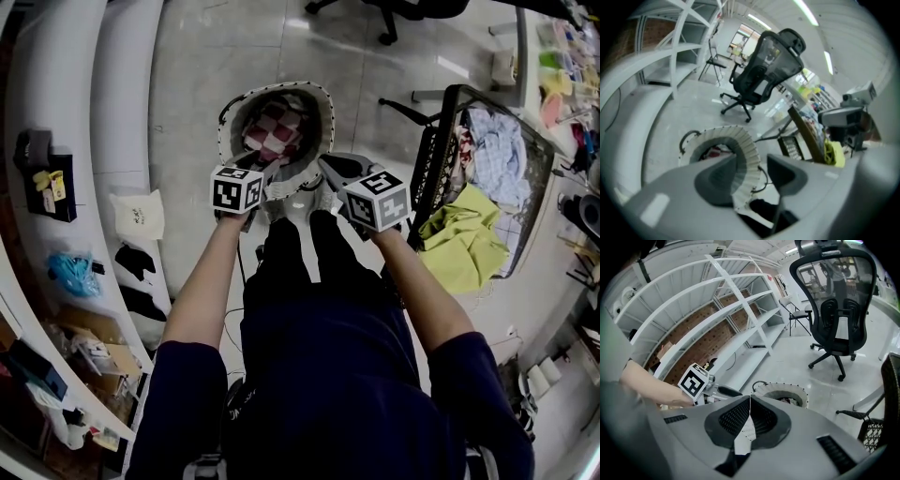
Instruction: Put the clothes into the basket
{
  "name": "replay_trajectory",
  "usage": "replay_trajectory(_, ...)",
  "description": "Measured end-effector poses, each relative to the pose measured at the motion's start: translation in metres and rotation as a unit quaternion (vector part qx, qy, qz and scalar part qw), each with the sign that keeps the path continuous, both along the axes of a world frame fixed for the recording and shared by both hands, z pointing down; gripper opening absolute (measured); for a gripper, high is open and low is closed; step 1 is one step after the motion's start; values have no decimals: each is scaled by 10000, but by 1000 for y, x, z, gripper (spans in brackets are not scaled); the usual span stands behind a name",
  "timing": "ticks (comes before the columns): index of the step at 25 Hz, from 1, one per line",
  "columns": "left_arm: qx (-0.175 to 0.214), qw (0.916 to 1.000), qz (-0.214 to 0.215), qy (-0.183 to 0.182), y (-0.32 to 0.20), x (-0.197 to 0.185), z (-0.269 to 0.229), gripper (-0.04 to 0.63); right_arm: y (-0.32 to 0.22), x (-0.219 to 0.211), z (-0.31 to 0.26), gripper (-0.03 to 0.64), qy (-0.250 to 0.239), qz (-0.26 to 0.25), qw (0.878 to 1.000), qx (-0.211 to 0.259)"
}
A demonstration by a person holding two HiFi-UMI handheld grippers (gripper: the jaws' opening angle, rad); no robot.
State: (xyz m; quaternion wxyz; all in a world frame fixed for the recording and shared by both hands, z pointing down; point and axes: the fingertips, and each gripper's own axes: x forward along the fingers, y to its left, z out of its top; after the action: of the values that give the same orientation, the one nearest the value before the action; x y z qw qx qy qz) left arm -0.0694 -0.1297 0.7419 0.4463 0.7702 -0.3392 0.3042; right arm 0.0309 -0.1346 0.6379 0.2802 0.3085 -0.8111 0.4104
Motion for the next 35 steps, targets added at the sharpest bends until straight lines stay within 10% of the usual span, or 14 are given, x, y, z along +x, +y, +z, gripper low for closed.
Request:
replay_trajectory(10, 904, 9954, 177, 251, -5, -1, -84, 9, -11, -15, -40, 8, -265, 141, 9991, 294)
replay_trajectory(35, 3243, 9412, 71, 948, -21, -36, -342, 3, -23, -76, -245, 8, -1545, 28, 9679, 1985)
